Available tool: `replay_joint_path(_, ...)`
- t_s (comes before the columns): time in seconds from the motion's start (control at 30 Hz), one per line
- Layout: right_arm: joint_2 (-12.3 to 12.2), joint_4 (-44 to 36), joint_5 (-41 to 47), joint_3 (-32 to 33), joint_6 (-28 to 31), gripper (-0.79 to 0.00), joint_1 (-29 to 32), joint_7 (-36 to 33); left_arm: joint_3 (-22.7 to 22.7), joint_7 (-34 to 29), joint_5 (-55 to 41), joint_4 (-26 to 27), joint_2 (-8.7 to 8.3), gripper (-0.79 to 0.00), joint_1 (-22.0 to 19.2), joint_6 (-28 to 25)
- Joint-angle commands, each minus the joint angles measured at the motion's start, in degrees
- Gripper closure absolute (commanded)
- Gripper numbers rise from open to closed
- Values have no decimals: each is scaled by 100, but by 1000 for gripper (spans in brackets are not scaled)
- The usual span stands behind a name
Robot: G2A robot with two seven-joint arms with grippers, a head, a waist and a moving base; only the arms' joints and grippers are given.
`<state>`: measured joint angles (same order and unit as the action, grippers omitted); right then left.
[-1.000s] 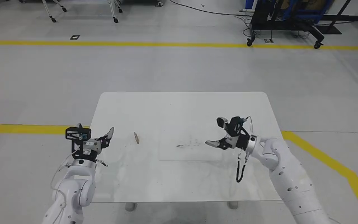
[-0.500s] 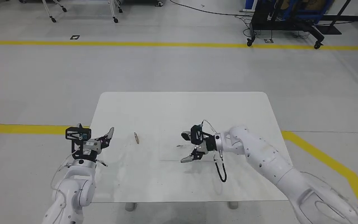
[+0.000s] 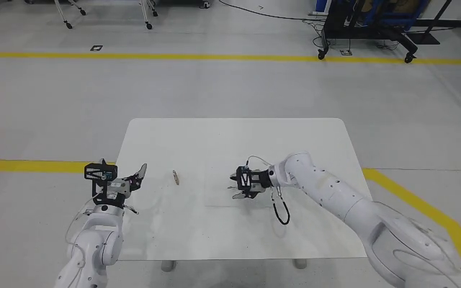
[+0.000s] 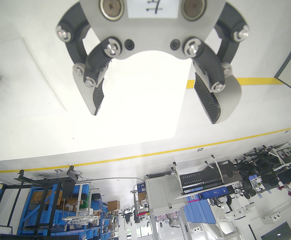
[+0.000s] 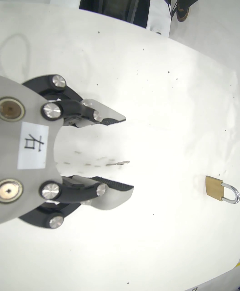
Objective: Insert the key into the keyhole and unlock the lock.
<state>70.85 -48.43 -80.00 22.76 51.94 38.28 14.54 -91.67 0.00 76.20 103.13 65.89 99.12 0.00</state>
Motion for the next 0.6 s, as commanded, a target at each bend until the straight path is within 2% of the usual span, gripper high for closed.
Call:
replay_joint_path(0.0, 118, 115, 42, -42, -152, -357, -38, -97, 0, 0, 0, 0, 0, -785, 0, 0)
replay_joint_path(0.27, 503, 474, -79, -219, -453, -308, -182, -383, 0, 0, 0, 0, 0, -785, 0, 0)
replay_joint_path(0.3, 536, 517, -114, -236, -457, -280, -200, -385, 0, 0, 0, 0, 0, -785, 0, 0)
replay_joint_path(0.37, 591, 594, -186, -264, -441, -175, -229, -345, 0, 0, 0, 0, 0, -785, 0, 0)
replay_joint_path(0.4, 613, 641, -220, -274, -433, 0, -242, -318, 0, 0, 0, 0, 0, -785, 0, 0)
replay_joint_path(0.57, 672, 781, -426, -287, -366, 0, -313, -9, 0, 0, 0, 0, 0, -785, 0, 0)
